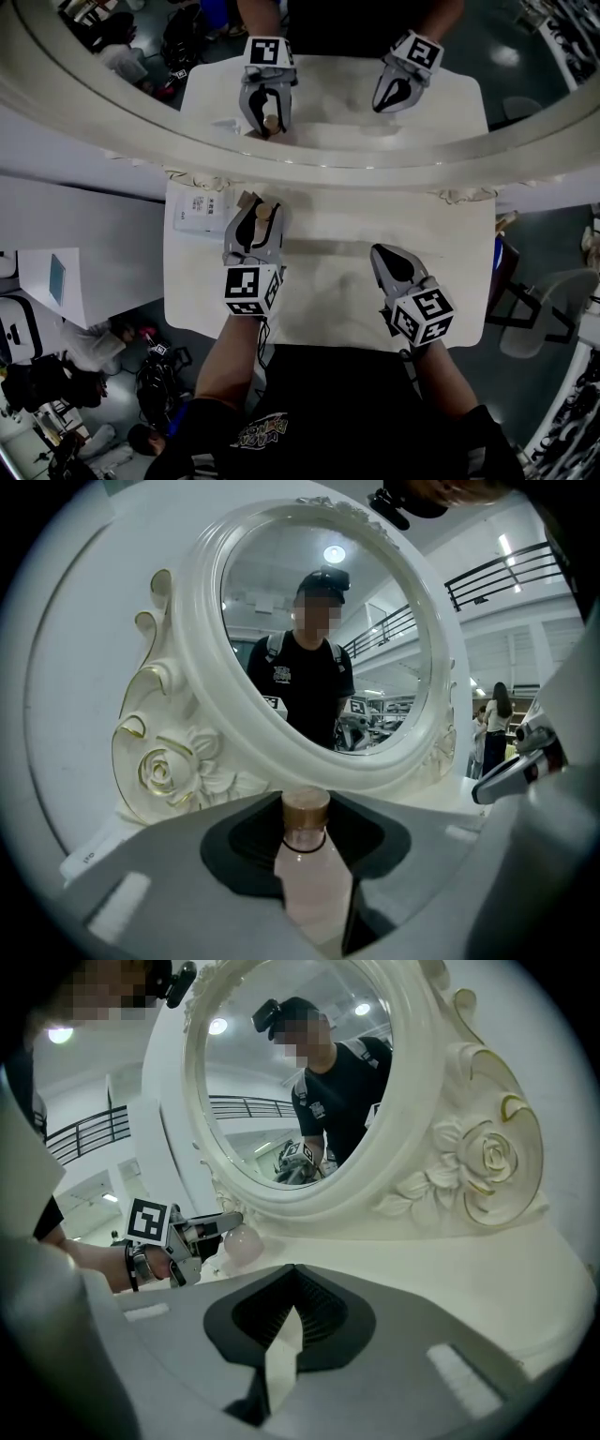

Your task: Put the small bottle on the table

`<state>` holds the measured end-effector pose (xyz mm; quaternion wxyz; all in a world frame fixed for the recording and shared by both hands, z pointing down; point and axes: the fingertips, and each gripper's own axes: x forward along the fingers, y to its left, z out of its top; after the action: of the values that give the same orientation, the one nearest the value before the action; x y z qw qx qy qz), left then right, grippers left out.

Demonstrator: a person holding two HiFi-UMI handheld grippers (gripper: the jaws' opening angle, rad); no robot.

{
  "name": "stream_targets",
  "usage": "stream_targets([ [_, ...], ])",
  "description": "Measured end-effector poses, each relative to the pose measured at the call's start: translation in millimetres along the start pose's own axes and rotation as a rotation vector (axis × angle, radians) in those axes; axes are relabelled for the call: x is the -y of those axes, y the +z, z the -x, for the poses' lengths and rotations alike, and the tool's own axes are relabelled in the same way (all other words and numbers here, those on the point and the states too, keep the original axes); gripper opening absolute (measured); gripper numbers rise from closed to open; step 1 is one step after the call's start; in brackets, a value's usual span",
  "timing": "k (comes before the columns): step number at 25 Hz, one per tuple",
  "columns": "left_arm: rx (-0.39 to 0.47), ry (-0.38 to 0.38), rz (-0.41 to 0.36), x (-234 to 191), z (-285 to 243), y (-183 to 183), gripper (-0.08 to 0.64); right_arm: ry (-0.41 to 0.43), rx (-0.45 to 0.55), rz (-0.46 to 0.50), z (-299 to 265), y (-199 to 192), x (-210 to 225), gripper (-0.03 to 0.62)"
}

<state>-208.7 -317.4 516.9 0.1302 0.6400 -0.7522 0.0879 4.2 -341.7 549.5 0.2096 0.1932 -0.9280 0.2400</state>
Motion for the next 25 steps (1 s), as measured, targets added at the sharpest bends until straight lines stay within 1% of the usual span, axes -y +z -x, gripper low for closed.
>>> stream_targets([
  [7, 0.006, 0.049, -0.002, -4.0, -4.0, 0.7, 0.14, 0.033, -0.004, 0.005, 1.7, -0.9, 3.3, 0.029],
  [12, -0.004, 0.087, -0.009, -1.4, -2.7, -0.1, 0.141, 0.059, -0.002, 0.009, 7.4, -2.0, 6.1, 0.029],
  [15, 0.005, 0.104, -0.006, 0.4, 2.5, -0.4, 0.151, 0.078, 0.001, 0.015, 9.2, -2.2, 5.9, 0.029],
  [19, 0.012, 0.115, -0.001, 1.1, 7.2, -0.4, 0.189, 0.1, -0.003, 0.02, 9.9, -5.1, 4.4, 0.029],
  [25, 0.04, 0.169, -0.01, 13.0, 34.6, 6.6, 0.187, 0.147, -0.001, 0.026, 17.1, -7.1, 2.6, 0.029],
])
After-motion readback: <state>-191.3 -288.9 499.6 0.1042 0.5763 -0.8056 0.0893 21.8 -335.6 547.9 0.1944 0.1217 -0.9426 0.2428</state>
